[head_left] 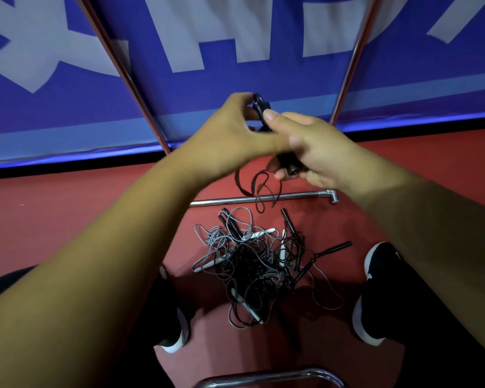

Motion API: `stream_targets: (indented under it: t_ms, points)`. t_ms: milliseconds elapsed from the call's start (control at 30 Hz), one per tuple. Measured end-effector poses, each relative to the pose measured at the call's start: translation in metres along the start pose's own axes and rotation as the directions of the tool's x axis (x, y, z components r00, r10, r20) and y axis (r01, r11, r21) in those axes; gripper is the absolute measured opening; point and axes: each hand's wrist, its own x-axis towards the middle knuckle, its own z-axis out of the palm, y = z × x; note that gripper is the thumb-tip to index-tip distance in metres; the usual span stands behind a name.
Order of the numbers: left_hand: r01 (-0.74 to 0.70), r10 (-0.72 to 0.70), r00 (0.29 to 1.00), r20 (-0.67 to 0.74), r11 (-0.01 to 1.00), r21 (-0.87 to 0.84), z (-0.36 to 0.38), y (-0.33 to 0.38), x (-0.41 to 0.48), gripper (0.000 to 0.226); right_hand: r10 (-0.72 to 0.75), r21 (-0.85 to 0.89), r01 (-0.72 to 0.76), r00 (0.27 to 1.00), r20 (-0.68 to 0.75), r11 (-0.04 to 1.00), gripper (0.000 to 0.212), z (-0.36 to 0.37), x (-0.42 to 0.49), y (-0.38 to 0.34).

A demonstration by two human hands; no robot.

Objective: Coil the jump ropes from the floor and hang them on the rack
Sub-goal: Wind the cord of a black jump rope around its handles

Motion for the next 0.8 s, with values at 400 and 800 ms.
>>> stream_targets:
  t_ms: [400,800]
  points:
    - [0.114,-0.127,0.992,-0.009,0.917,-0.382,-0.024,-0.021,0.011,0.015,-0.094,-0.415,0.146,0.985,0.144,0.898,0.031,-0.002,-0.010,-0.007]
    - [0.049,-0.052,0.989,-0.138,0.998,-0.029,-0.012,-0.020,0.006,0.017,-0.036,-0.519,0.123,0.984,0.173,0.846,0.029,-0.007,-0.009,-0.006]
